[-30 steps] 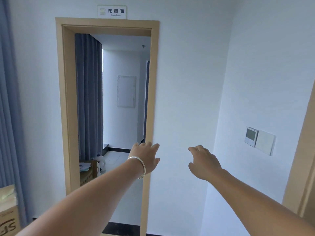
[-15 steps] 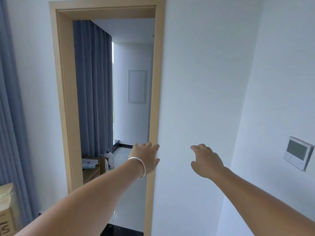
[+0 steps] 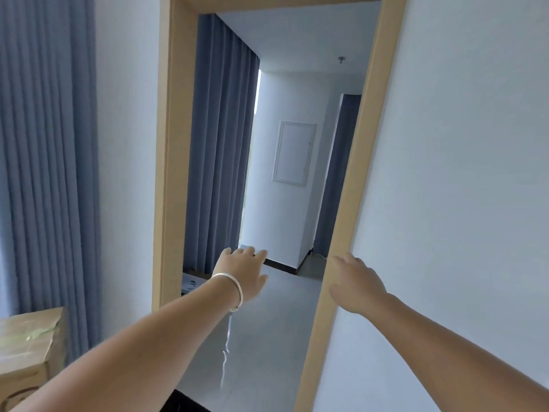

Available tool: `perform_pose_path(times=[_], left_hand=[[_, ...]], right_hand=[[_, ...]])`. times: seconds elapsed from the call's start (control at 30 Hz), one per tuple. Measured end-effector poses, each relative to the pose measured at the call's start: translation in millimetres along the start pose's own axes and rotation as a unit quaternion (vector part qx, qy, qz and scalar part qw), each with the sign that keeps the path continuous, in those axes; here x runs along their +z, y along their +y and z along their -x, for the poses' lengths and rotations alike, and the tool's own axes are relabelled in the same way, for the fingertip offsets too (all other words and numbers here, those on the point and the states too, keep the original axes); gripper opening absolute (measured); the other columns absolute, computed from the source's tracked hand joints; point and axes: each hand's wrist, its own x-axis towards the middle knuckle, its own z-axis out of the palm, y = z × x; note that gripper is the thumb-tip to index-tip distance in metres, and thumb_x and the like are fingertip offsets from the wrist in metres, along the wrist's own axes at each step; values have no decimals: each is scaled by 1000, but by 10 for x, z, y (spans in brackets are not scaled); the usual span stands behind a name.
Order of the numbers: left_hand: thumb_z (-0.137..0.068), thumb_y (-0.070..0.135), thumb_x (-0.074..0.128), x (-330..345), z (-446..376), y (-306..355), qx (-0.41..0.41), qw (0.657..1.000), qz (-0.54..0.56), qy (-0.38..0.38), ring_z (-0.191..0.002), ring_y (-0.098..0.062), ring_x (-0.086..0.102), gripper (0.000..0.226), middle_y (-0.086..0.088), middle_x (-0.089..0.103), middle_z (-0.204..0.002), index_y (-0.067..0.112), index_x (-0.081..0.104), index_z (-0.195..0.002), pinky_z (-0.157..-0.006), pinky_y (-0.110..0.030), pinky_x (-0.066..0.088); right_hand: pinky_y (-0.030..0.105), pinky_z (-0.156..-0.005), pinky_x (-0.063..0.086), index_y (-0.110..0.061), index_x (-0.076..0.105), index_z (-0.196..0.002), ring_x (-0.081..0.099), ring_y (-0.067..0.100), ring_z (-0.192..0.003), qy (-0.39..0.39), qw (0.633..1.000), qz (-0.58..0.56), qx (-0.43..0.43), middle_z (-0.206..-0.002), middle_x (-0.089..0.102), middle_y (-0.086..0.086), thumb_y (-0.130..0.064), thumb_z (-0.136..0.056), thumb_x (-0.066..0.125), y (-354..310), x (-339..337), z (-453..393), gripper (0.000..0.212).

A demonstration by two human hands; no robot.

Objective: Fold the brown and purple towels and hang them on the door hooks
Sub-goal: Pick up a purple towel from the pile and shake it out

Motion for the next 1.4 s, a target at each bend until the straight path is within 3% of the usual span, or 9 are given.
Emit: perform_pose_path(times=[0.1,0.27,0.57,0.87,1.1,1.2,1.4], left_hand=[[-99,46,35,154,-141,-577,-49,999,-7,-10,-125,-23,47,53,0,46,-141,26,27,-147,-109,-42,32],[-98,45,39,406,12,-1507,-126,991,-45,-29,-115,-25,54,50,-2,52,-134,24,32,-143,-99,-39,43],[-97,47,37,624,872,-3058,-321,940,-80,-83,-128,-23,45,55,-2,44,-142,27,25,-147,-106,-40,32],[-96,51,41,820,1803,-3987,-509,838,-127,-153,-130,-24,45,59,-2,43,-146,28,25,-149,-105,-41,36],[-96,49,42,1159,2382,-4167,-621,749,-127,-193,-120,-27,53,56,-5,50,-136,26,28,-146,-96,-41,41],[-96,49,41,1420,2618,-4125,-653,719,-109,-212,-121,-25,51,56,-4,49,-136,26,29,-145,-99,-40,38],[-96,49,40,2096,3192,-4238,-698,663,-53,-266,-120,-27,51,55,-2,49,-136,26,30,-145,-94,-38,40]], right_hand=[[35,-90,43,-18,41,-134,43,23,-121,2,999,3,-50,-137,41,2,-19,-90,47,-498,183,-544,44],[35,-90,40,-21,35,-140,41,24,-122,-18,990,-12,-136,-135,40,3,-20,-90,47,-1446,496,-1165,52],[40,-98,42,-21,24,-150,33,26,-134,-66,944,-82,-313,-152,27,3,-24,-93,44,-3215,1030,-1749,60],[40,-105,37,-21,26,-148,33,25,-135,-91,854,-129,-496,-149,31,4,-26,-94,46,-4989,1534,-2066,58],[44,-105,37,-21,31,-146,35,26,-134,-134,768,-124,-614,-148,33,3,-28,-92,47,-6033,2123,-2136,56],[43,-105,38,-22,31,-146,34,26,-135,-154,740,-107,-646,-150,33,2,-26,-91,48,-6339,2452,-1990,58],[39,-91,40,-17,39,-136,45,29,-122,-216,682,-60,-696,-139,40,4,-26,-90,49,-6901,3170,-1596,49]])
